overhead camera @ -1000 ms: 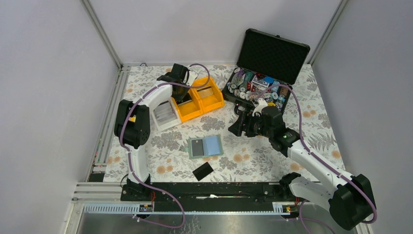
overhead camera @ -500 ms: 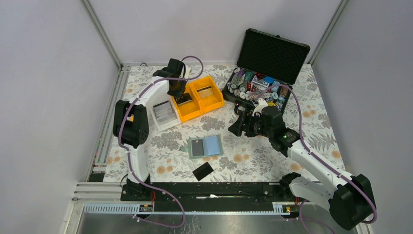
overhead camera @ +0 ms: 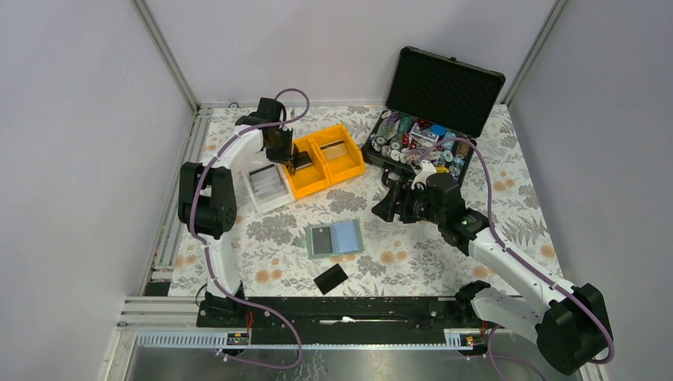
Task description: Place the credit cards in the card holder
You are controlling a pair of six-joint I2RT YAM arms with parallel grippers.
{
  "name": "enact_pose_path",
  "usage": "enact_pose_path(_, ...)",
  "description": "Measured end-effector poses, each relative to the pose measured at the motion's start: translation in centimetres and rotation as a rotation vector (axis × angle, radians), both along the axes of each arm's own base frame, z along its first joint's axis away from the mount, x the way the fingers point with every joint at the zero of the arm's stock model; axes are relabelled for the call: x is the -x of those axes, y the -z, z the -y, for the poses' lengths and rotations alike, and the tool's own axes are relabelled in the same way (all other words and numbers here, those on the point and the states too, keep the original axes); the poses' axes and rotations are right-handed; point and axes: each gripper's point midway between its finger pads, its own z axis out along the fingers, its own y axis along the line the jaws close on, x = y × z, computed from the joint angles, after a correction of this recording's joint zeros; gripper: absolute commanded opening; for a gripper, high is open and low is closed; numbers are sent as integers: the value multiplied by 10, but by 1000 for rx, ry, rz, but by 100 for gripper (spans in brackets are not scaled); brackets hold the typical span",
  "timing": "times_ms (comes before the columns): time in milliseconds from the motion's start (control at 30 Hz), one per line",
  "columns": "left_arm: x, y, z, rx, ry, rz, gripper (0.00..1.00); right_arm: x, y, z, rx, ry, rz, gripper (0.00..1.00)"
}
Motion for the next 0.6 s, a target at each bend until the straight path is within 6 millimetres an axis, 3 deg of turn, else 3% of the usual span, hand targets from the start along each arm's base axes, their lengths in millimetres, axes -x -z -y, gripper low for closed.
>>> enact_pose_path(133,0,0,-1,21,-21,-8,15,0,0,0,-1,1,-2,83)
enact_pose_path(333,-1,-1,3,45,-24,-8,15,0,0,0,-2,2,-2,83)
enact_pose_path(467,-3,-1,4,64,-29,-4,9,0,0,0,-2,2,-2,83)
enact_pose_path(533,-1,1,4,70,-33,-12,14,0,0,0,-2,2,-2,83)
enact_pose_path(600,1,4,4,70,-37,-22,27,0,0,0,-2,2,-2,82)
